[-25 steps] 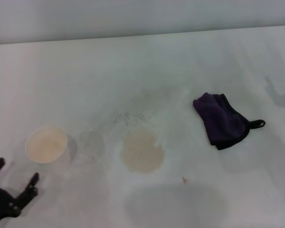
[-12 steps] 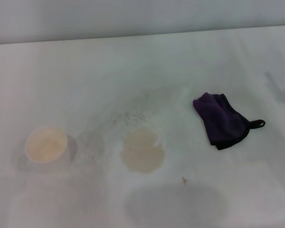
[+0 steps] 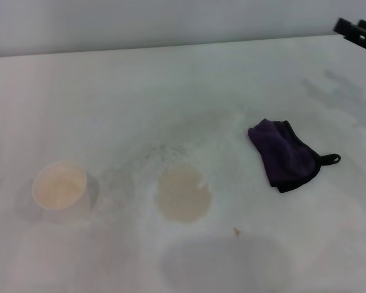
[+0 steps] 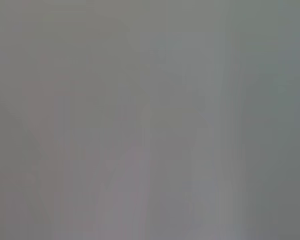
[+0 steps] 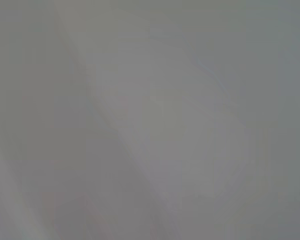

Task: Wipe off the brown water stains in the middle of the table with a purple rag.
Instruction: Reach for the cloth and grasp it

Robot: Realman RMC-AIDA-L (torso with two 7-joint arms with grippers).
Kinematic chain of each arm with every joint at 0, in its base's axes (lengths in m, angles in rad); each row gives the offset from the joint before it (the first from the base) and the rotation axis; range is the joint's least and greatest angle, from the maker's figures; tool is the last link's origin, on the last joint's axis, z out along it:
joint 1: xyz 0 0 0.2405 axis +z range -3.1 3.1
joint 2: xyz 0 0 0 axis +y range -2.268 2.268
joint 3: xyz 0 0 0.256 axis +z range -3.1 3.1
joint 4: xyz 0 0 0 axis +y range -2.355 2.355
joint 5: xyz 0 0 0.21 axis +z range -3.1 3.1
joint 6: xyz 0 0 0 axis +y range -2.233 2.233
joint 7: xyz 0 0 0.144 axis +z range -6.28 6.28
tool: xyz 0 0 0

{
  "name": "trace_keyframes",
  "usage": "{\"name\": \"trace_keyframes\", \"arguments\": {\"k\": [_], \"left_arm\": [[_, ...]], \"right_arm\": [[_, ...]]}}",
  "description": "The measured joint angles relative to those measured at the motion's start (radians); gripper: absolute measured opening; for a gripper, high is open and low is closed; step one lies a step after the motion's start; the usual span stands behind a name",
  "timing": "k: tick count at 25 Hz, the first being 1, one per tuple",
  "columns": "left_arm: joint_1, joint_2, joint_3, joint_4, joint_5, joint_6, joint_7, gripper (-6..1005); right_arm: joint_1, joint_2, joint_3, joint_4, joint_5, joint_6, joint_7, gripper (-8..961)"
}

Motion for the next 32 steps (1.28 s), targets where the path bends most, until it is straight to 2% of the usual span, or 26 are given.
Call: {"name": "trace_keyframes", "arguments": {"k": [4, 7, 8, 13, 15, 18, 23, 28, 32], "left_arm": [[-0.016, 0.001, 0.000, 0.002, -0.004, 0.003, 0.000, 894], [-0.027, 0.002, 0.000, 0.002, -0.011, 0.008, 0.001, 894], [-0.030, 0.002, 0.000, 0.002, -0.011, 0.010, 0.003, 894], [-0.038, 0.002, 0.000, 0.012, -0.012, 0.033, 0.005, 894], [-0.043, 0.002, 0.000, 0.014, -0.012, 0.047, 0.005, 894], [-0.045, 0.001, 0.000, 0.014, -0.012, 0.062, 0.006, 894], [-0.054, 0.001, -0.001, 0.014, -0.012, 0.064, 0.007, 894], [-0.061, 0.002, -0.002, 0.014, -0.012, 0.065, 0.015, 895], [-0.069, 0.003, -0.002, 0.014, -0.012, 0.065, 0.032, 895]], "right_arm": [[0.035, -0.020, -0.009, -0.229, -0.323, 0.020, 0.363, 811], [0.091, -0.019, -0.031, -0.409, -0.627, 0.089, 0.617, 810], [0.109, -0.012, -0.034, -0.457, -0.714, 0.124, 0.671, 810], [0.190, 0.065, -0.080, -0.734, -1.131, 0.280, 0.872, 809], [0.202, 0.067, -0.178, -0.791, -1.222, 0.311, 0.945, 809], [0.215, 0.063, -0.313, -0.816, -1.262, 0.339, 1.029, 808], [0.226, 0.068, -0.446, -0.772, -1.279, 0.329, 1.072, 807], [0.234, 0.069, -0.539, -0.678, -1.278, 0.247, 1.096, 806], [0.256, 0.070, -0.558, -0.573, -1.274, 0.196, 1.101, 805]]}}
